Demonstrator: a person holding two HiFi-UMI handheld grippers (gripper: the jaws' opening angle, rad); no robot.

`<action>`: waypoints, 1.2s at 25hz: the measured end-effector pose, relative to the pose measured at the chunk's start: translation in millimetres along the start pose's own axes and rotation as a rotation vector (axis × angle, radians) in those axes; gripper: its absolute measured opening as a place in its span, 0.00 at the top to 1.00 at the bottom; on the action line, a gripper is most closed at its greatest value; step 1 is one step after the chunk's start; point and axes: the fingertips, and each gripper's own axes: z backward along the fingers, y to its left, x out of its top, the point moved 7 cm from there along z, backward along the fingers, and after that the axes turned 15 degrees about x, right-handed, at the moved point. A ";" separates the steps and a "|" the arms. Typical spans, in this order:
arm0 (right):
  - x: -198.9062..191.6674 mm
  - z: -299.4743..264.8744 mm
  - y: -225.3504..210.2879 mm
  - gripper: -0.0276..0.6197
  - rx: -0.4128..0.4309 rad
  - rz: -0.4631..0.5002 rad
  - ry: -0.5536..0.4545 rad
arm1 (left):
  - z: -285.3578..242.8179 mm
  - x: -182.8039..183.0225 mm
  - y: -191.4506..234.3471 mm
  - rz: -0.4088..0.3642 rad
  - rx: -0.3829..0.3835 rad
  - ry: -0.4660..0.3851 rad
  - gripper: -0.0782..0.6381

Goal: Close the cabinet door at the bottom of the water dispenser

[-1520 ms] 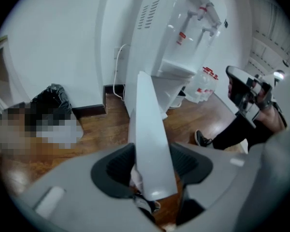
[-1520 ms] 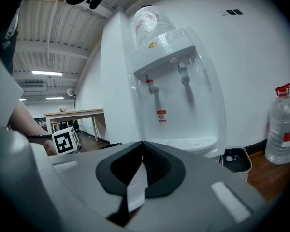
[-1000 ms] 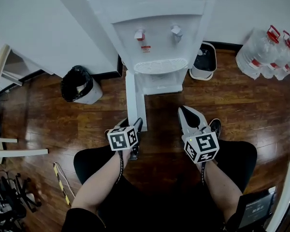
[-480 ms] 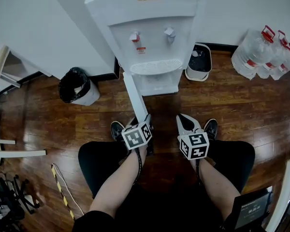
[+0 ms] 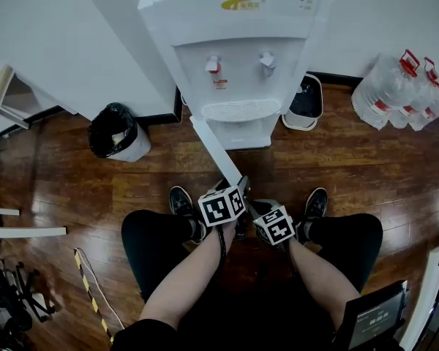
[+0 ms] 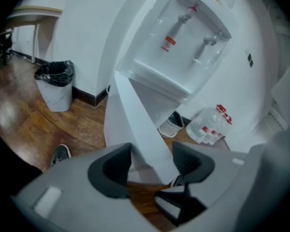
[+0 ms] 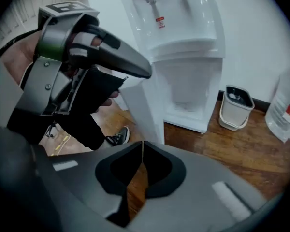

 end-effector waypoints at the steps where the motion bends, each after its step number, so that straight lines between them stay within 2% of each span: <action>1: 1.6 -4.6 -1.2 0.94 0.021 0.002 0.000 | -2.2 0.4 -4.9 -0.029 -0.044 0.013 0.49; 3: 4.1 -10.0 -8.4 0.91 0.023 0.010 0.006 | -6.3 2.7 -10.3 -0.092 -0.118 0.033 0.48; 5: 8.1 -9.3 -16.5 0.87 -0.015 0.008 0.020 | -10.1 6.0 -11.8 -0.131 -0.173 0.054 0.49; 9: 23.6 -3.0 -39.4 0.76 -0.113 -0.010 -0.007 | -22.0 10.4 -23.2 -0.173 -0.313 0.077 0.52; 12: 35.2 2.3 -57.7 0.73 -0.164 -0.043 -0.044 | -24.1 13.6 -26.6 -0.196 -0.363 0.063 0.52; 16: 37.7 8.6 -86.4 0.72 -0.227 -0.078 -0.075 | -30.7 16.0 -13.1 -0.235 -0.321 0.044 0.52; 19: 43.5 10.8 -99.7 0.72 -0.259 -0.101 -0.090 | -51.3 24.4 4.0 -0.262 -0.219 0.018 0.52; 23: 51.4 13.3 -112.2 0.70 -0.277 -0.117 -0.099 | -77.2 43.5 9.5 -0.369 -0.085 -0.082 0.53; 26: 58.3 16.3 -122.8 0.69 -0.284 -0.114 -0.106 | -89.2 50.8 7.5 -0.416 -0.049 -0.125 0.55; 30: 69.1 16.4 -138.0 0.65 -0.307 -0.087 -0.099 | -108.3 52.2 13.2 -0.478 0.016 -0.127 0.57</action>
